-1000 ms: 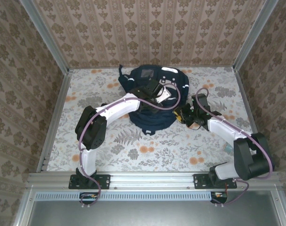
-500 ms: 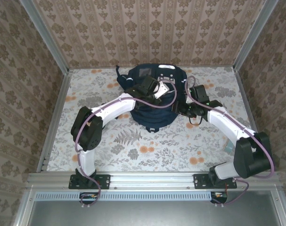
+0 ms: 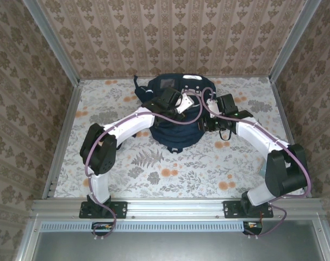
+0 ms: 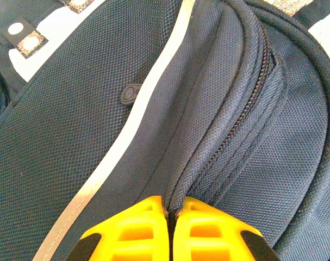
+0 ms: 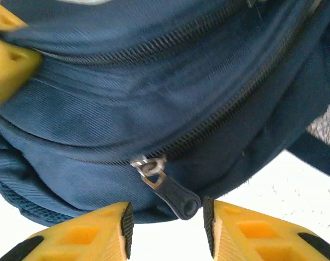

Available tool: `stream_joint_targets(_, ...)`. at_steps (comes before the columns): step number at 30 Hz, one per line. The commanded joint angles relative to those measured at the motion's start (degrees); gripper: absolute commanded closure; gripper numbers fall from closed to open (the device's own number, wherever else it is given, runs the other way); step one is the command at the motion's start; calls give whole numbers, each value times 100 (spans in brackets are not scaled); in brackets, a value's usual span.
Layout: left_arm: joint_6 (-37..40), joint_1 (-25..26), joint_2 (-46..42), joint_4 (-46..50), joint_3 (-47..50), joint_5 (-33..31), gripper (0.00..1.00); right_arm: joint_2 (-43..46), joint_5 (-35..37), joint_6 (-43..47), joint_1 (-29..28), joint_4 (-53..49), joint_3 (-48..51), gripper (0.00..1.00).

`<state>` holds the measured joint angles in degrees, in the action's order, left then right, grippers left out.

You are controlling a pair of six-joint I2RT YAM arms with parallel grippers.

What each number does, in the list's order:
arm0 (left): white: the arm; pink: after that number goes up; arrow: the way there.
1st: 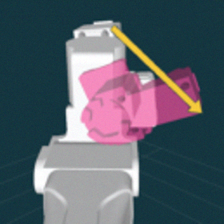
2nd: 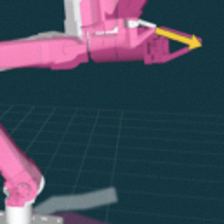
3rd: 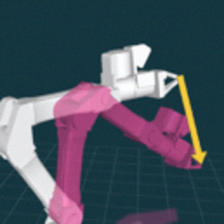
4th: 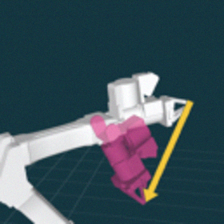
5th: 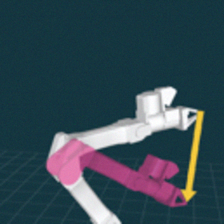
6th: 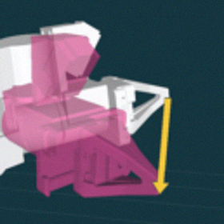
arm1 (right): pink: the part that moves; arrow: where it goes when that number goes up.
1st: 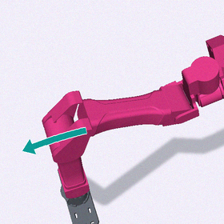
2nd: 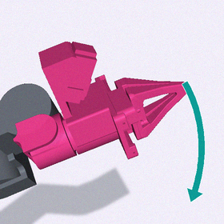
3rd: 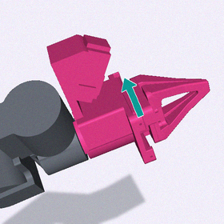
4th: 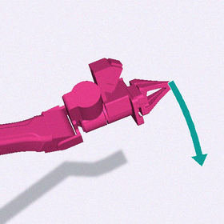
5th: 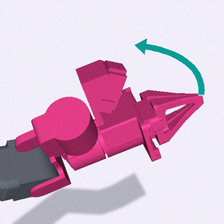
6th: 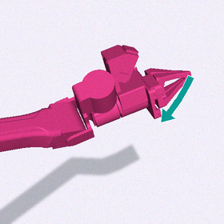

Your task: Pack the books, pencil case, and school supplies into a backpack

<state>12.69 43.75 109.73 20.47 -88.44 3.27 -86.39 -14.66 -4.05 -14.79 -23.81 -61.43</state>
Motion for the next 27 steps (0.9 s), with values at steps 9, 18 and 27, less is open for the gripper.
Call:
stream_joint_targets(9,-43,-97,-430,-115,25,60,100,-462,-457,657,49,13,-341,61)
stream_joint_targets(18,-117,-108,-479,-158,43,42,100,-510,-402,600,98,50,-324,85)
stream_joint_targets(27,-1134,-228,-333,-429,-75,738,100,377,-799,-565,-86,614,477,95)
